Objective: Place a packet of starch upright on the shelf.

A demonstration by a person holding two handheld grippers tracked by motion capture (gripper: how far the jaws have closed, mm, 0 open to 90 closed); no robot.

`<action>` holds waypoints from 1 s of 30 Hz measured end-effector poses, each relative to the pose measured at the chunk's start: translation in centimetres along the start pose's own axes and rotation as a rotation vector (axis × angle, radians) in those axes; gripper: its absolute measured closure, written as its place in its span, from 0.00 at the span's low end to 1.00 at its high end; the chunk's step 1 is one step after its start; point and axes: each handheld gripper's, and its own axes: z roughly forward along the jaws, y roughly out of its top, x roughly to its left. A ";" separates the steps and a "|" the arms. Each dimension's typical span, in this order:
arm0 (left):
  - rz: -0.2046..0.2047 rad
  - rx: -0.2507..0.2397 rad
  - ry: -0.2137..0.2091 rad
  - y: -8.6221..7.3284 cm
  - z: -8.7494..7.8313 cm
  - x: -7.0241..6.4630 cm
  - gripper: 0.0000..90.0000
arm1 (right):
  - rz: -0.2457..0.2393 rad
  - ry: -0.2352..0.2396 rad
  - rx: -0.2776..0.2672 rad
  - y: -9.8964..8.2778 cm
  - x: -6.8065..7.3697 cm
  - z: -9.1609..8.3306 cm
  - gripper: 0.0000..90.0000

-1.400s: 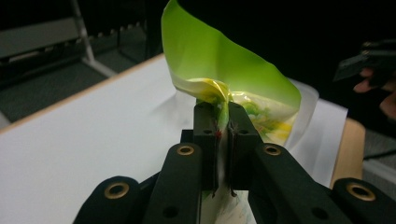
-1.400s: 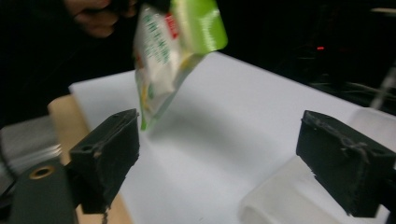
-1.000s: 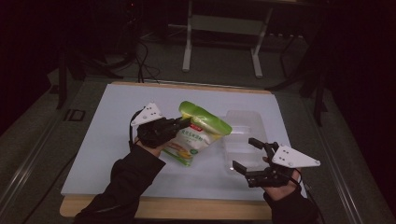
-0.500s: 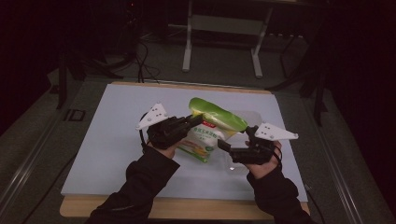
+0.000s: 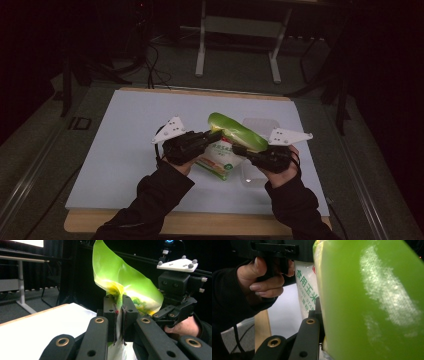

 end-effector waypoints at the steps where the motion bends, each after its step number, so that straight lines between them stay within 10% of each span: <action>1: -0.002 -0.001 -0.006 0.0 -0.1 0.0 0.95 | -0.018 0.000 0.007 0.1 0.0 0.0 0.93; 14: 0.009 -0.012 -0.045 0.6 -0.6 0.4 0.87 | -0.094 0.132 0.148 3.3 -1.5 -0.9 0.94; 24: -0.017 -0.105 -0.095 1.0 -2.1 1.1 0.32 | -0.157 0.181 0.148 5.5 -3.1 -2.9 0.94; 30: -0.017 -0.004 -0.072 -0.2 -2.8 1.7 0.10 | -0.191 0.142 0.140 6.6 -5.0 -5.8 0.94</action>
